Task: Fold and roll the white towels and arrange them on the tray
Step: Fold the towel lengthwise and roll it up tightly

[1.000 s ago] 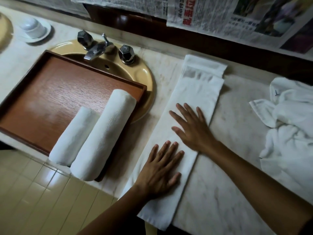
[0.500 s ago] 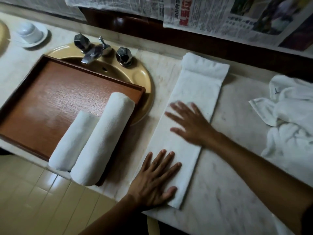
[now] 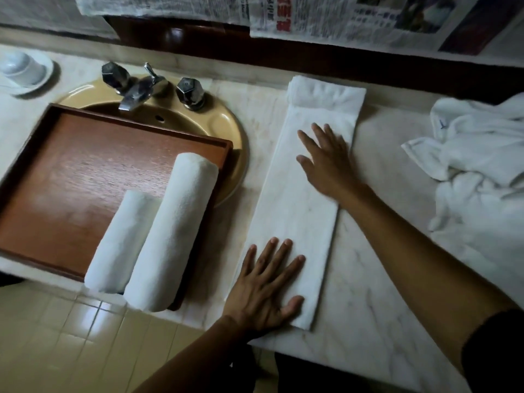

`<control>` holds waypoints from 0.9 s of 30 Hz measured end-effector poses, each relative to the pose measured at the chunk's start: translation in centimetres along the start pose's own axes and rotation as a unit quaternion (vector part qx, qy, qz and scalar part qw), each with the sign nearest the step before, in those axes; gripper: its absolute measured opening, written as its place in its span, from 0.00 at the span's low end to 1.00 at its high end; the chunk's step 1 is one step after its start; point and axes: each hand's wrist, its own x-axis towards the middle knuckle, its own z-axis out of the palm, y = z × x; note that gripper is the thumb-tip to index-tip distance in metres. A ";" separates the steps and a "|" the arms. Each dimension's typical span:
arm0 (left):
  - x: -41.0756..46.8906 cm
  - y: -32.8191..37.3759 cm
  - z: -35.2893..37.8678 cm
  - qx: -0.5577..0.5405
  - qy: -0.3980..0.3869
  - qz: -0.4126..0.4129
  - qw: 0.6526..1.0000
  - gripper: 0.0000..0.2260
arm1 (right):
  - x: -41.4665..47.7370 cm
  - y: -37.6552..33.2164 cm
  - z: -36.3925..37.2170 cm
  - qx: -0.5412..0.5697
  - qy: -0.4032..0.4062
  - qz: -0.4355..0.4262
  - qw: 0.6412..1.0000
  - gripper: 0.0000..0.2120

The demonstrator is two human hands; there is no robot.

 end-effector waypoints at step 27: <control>-8.5 -4.5 -2.8 -0.029 0.020 0.042 0.998 0.25 | -34.9 -13.7 7.8 -0.026 0.074 0.070 0.995 0.30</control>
